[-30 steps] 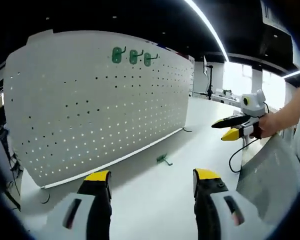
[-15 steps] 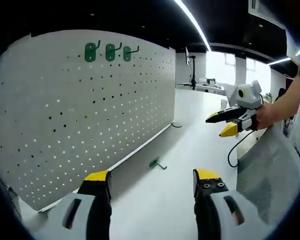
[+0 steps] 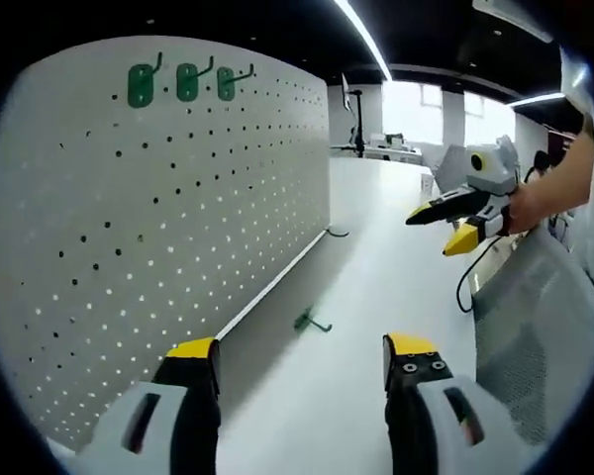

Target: Insert the hook assembly into the mounting plate slot until the hook locks in place.

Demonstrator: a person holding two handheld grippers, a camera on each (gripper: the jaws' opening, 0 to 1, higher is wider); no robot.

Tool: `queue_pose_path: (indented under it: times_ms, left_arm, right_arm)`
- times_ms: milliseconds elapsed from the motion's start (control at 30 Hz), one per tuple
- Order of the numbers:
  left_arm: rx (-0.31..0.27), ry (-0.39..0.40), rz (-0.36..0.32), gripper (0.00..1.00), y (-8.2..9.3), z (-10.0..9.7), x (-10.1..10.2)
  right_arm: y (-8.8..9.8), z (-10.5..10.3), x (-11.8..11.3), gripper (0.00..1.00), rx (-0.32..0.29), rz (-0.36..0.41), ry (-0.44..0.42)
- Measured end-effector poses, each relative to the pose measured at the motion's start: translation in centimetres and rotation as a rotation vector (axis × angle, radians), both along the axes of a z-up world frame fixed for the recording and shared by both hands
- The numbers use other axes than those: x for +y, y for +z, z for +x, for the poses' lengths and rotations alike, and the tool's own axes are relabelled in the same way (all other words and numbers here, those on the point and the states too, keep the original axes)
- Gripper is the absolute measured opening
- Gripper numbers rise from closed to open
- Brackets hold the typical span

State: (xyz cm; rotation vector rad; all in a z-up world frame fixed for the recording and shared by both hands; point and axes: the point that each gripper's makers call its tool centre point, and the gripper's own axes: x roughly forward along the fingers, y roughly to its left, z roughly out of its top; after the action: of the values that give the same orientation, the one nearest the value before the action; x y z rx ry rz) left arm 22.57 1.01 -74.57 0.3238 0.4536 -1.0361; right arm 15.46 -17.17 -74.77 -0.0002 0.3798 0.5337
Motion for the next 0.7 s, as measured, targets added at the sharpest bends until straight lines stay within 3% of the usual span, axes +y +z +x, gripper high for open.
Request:
queue_pose_path:
  times_ms: [700]
  left_arm:
    - [0.029, -0.146, 0.126, 0.69, -2.4, 1.2, -2.2]
  right_arm:
    - [-0.2, -0.3, 0.2, 0.60, 0.007, -0.022, 0.022]
